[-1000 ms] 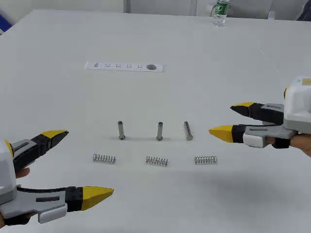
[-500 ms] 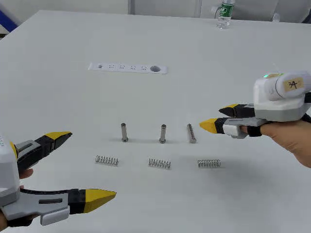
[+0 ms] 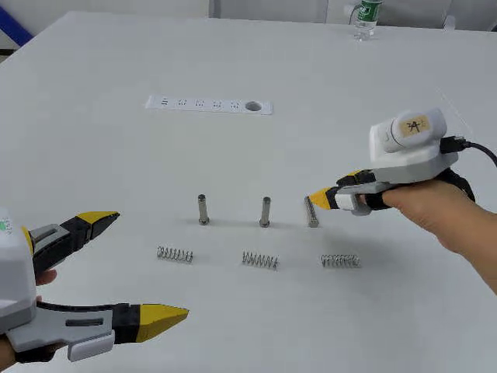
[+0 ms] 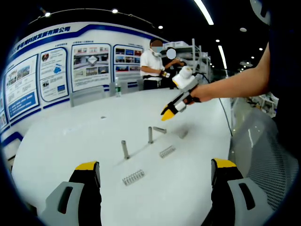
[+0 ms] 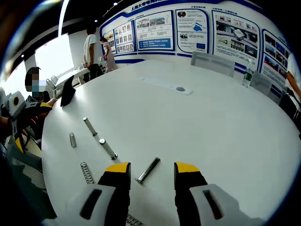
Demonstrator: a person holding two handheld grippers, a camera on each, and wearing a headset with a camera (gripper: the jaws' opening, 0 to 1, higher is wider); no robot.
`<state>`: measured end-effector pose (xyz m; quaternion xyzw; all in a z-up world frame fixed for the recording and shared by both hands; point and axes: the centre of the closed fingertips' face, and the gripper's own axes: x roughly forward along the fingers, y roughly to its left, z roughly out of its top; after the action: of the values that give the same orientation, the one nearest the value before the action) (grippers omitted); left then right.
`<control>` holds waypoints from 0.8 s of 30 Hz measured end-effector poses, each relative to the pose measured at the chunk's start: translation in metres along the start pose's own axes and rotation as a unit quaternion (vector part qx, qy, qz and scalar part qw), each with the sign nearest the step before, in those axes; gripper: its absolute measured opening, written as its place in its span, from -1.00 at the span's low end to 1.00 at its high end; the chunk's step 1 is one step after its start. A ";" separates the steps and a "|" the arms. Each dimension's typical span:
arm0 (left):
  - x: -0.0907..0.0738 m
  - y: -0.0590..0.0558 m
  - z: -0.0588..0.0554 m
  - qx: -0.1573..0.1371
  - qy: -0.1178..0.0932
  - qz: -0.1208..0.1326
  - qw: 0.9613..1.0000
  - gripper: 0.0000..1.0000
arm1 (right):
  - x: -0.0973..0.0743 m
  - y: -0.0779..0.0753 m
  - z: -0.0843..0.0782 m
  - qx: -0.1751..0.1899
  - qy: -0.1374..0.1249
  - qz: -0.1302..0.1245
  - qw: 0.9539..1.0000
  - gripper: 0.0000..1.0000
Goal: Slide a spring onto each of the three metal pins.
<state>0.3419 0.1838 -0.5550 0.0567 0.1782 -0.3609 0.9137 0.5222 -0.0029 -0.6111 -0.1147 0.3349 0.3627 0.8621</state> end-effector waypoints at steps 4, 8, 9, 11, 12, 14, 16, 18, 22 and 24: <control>0.002 0.000 0.000 -0.001 0.001 -0.002 1.000 1.00 | 0.010 -0.002 -0.004 -0.002 0.019 -0.011 1.000 -0.32; 0.003 0.001 -0.001 -0.002 0.002 -0.002 1.000 1.00 | 0.019 -0.002 -0.009 0.004 0.037 -0.018 0.999 -0.39; 0.003 0.002 -0.001 -0.003 0.002 -0.002 1.000 0.98 | 0.021 -0.002 -0.011 0.006 0.041 -0.018 0.999 -0.42; 0.003 0.003 -0.002 -0.004 0.002 -0.001 1.000 0.98 | 0.025 -0.002 -0.012 0.009 0.045 -0.023 0.999 -0.45; 0.003 0.003 -0.002 -0.005 0.002 -0.001 1.000 0.98 | 0.026 -0.002 -0.012 0.010 0.048 -0.024 0.999 -0.46; 0.003 0.005 -0.003 -0.006 0.002 0.000 1.000 0.98 | 0.030 -0.001 -0.014 0.010 0.056 -0.027 0.998 -0.49; 0.003 0.006 -0.004 -0.008 0.003 0.001 1.000 0.97 | 0.032 -0.003 -0.015 0.014 0.062 -0.032 0.997 -0.52; 0.003 0.006 -0.005 -0.009 0.003 0.000 1.000 0.97 | 0.035 -0.004 -0.016 0.021 0.066 -0.031 0.997 -0.52; 0.004 0.006 -0.006 -0.008 0.005 -0.001 1.000 0.97 | 0.038 -0.006 -0.016 0.033 0.072 -0.035 0.996 -0.54; 0.005 0.007 -0.006 -0.010 0.003 -0.001 1.000 0.97 | 0.040 -0.005 -0.017 0.040 0.076 -0.034 0.996 -0.57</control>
<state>0.3482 0.1872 -0.5622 0.0489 0.1848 -0.3597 0.9133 0.5376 0.0078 -0.6501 -0.1187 0.4098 0.3094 0.8499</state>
